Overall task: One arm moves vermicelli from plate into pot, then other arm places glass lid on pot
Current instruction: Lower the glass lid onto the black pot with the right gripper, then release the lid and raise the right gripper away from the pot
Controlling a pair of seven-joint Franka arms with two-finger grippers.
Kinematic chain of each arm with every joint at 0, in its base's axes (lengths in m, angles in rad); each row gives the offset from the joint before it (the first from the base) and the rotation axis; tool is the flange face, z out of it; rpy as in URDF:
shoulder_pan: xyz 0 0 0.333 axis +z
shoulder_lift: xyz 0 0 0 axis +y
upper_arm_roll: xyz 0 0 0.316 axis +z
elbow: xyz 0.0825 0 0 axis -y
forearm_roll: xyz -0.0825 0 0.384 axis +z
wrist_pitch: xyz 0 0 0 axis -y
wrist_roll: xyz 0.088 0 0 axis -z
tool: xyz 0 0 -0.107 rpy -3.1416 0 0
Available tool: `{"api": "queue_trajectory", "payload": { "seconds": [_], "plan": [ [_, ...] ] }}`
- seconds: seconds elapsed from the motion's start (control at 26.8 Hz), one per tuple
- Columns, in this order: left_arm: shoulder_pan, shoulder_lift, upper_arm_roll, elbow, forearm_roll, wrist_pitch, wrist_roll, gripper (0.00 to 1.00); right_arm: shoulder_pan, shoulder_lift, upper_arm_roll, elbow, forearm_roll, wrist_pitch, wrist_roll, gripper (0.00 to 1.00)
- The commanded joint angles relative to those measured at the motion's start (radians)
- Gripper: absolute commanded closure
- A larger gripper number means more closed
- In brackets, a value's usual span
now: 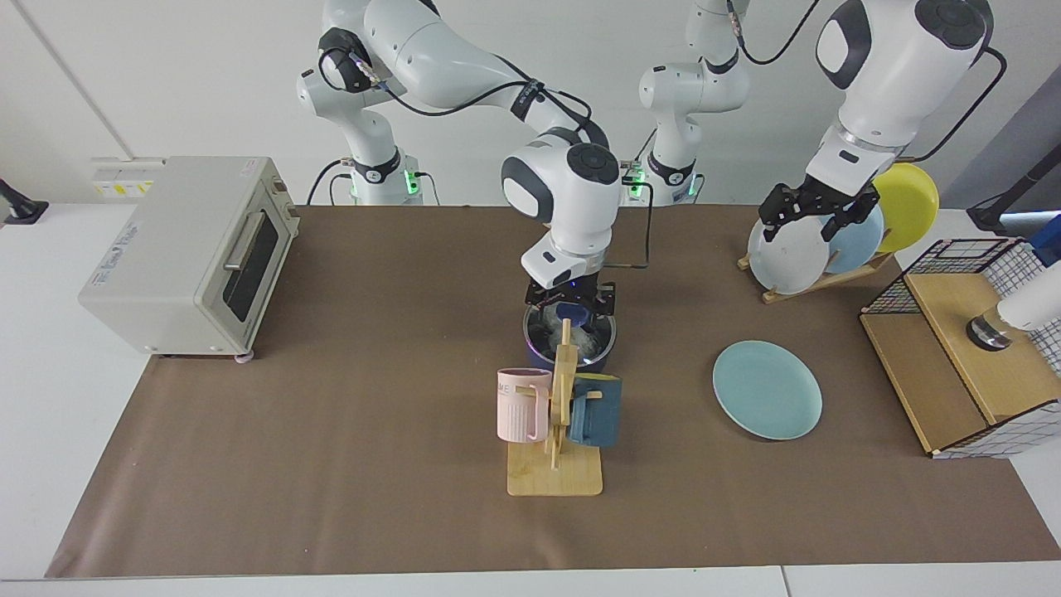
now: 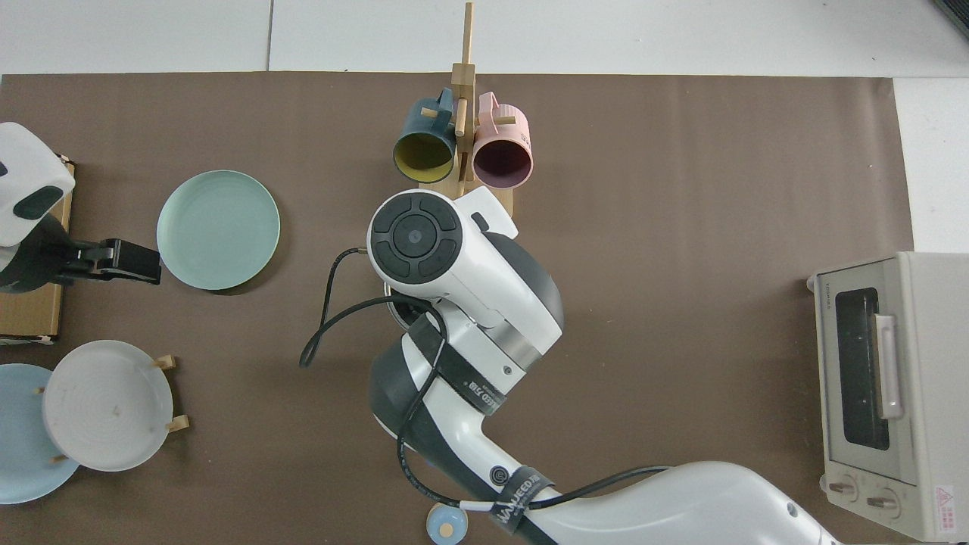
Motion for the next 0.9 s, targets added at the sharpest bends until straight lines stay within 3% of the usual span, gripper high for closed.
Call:
{"api": "queue_trajectory", "payload": {
  "seconds": [0.0,0.19,0.41,0.75,0.86],
  "plan": [
    [0.003,-0.012,-0.005,-0.005,0.020,0.002,0.007,0.00,-0.041,-0.084,0.014,-0.018,0.052,-0.032,-0.051,0.00],
    [0.003,-0.010,-0.005,-0.005,0.020,0.002,0.007,0.00,-0.090,-0.159,0.012,-0.042,0.088,-0.036,-0.191,0.00],
    [0.003,-0.012,-0.005,-0.005,0.020,0.002,0.007,0.00,-0.181,-0.228,-0.015,-0.065,0.181,-0.075,-0.327,0.00],
    [0.003,-0.010,-0.005,-0.005,0.020,0.002,0.007,0.00,-0.190,-0.293,-0.225,-0.065,0.246,-0.176,-0.564,0.00],
    [0.003,-0.010,-0.004,-0.005,0.020,0.002,0.007,0.00,-0.211,-0.316,-0.270,-0.067,0.262,-0.216,-0.603,0.00]
  ]
}}
